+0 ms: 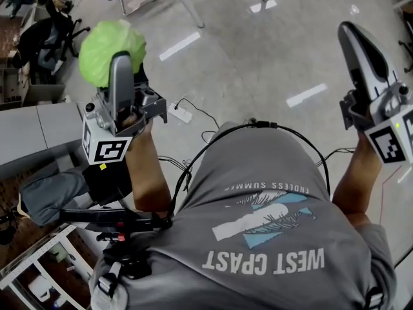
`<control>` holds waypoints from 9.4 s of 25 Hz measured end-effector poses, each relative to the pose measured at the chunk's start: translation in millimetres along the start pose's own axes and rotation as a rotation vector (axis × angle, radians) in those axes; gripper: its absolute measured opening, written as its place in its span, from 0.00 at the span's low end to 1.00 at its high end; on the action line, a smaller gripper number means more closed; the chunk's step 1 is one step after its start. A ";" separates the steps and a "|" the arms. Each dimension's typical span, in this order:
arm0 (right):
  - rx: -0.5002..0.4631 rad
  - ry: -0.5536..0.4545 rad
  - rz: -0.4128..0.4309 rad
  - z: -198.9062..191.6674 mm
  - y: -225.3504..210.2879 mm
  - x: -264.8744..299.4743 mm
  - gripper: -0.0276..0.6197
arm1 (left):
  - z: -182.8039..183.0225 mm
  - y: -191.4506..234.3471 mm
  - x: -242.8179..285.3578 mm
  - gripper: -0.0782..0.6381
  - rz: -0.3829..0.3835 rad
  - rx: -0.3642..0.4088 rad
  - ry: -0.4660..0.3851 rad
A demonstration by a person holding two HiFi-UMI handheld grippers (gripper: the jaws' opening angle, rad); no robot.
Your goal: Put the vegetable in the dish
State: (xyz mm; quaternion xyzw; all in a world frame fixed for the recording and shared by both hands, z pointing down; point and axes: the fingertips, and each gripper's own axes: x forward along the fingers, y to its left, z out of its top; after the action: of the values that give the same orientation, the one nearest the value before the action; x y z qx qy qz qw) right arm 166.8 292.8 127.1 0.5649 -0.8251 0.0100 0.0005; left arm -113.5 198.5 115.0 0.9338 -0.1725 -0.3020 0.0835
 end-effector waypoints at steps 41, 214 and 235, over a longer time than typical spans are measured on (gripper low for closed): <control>-0.026 0.010 0.011 -10.3 142.4 194.9 0.05 | 114.8 176.3 -102.6 0.50 -0.043 -0.157 -0.135; 0.120 0.354 -0.011 -121.9 -472.3 666.2 0.05 | -567.8 786.4 302.4 0.52 0.160 -0.780 1.186; 0.108 0.386 0.028 -126.7 -452.0 677.8 0.05 | -560.1 809.1 281.6 0.69 0.099 -0.362 1.353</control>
State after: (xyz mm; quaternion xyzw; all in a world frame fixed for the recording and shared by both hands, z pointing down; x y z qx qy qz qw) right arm 341.7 -500.3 269.1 0.5401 -0.8158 0.1621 0.1281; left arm 212.0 -627.1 625.0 0.8793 -0.0719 0.3254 0.3404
